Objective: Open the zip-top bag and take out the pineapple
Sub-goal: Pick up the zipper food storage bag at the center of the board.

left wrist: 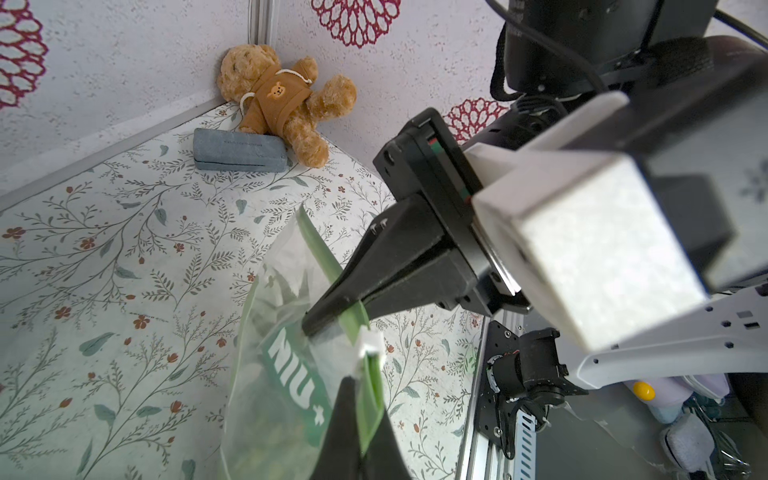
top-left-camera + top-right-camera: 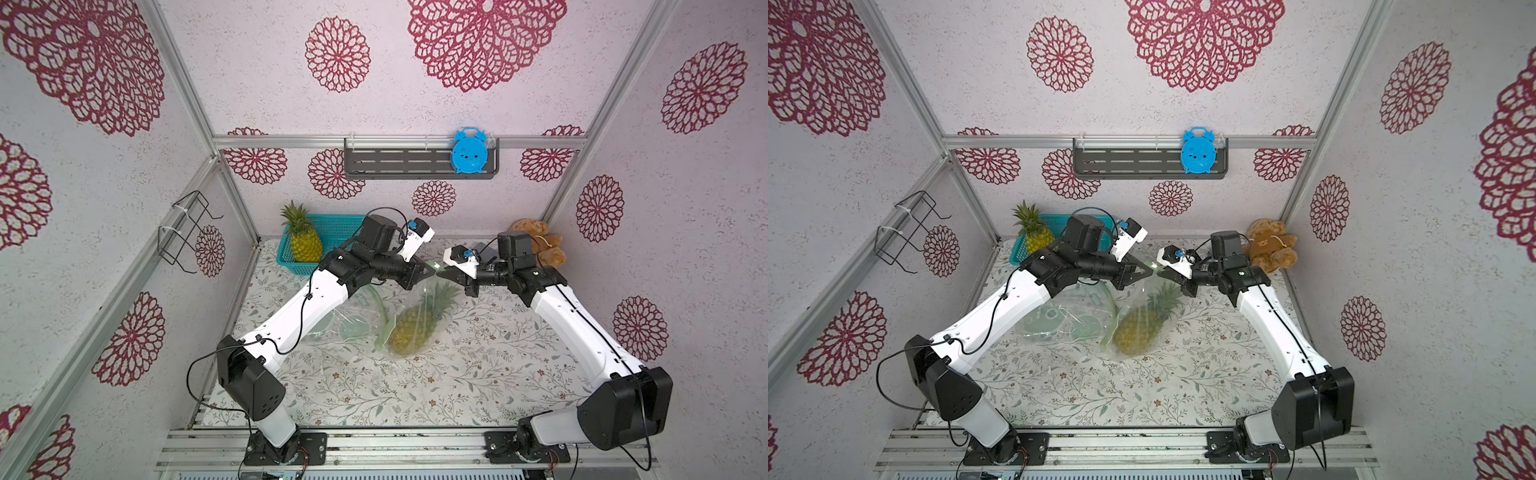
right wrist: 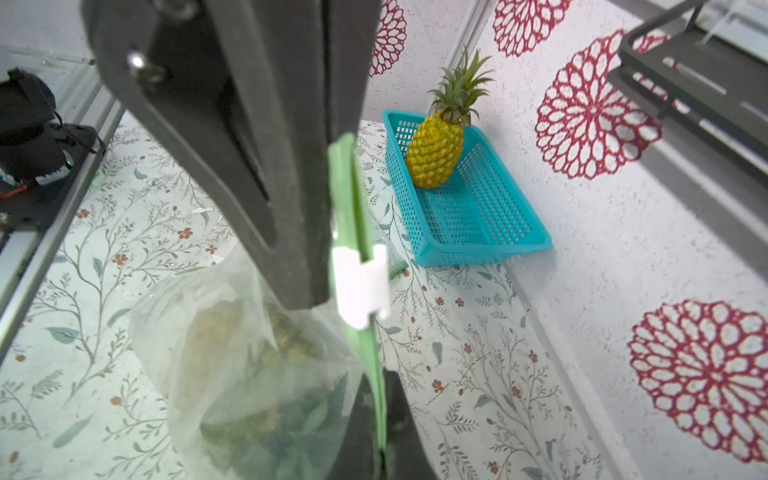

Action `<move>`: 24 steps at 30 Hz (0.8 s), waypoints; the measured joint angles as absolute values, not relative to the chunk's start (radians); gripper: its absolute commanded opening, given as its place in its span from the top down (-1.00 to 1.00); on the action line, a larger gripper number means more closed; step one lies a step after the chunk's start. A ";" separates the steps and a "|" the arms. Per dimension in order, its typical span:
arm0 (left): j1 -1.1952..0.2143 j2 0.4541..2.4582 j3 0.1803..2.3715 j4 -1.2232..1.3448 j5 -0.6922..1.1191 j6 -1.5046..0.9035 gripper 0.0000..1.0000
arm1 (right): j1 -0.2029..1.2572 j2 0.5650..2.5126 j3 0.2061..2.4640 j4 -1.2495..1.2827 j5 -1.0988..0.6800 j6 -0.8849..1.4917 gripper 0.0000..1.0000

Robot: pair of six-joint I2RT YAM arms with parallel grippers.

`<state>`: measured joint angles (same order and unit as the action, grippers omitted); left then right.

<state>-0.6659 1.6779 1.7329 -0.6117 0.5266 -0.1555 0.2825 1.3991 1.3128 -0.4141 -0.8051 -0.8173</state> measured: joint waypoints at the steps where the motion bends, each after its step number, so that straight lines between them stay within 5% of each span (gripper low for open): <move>1: -0.666 1.678 1.733 -0.611 0.523 -0.154 1.00 | 0.283 1.389 1.304 -0.402 -0.792 -0.813 1.00; 16: -0.678 1.623 1.488 -0.273 0.492 -0.207 1.00 | 0.393 1.274 1.317 -0.502 -0.396 -0.824 1.00; 24: -0.668 1.548 1.303 -0.093 0.427 -0.264 1.00 | 0.453 1.273 1.254 -0.432 -0.349 -0.791 1.00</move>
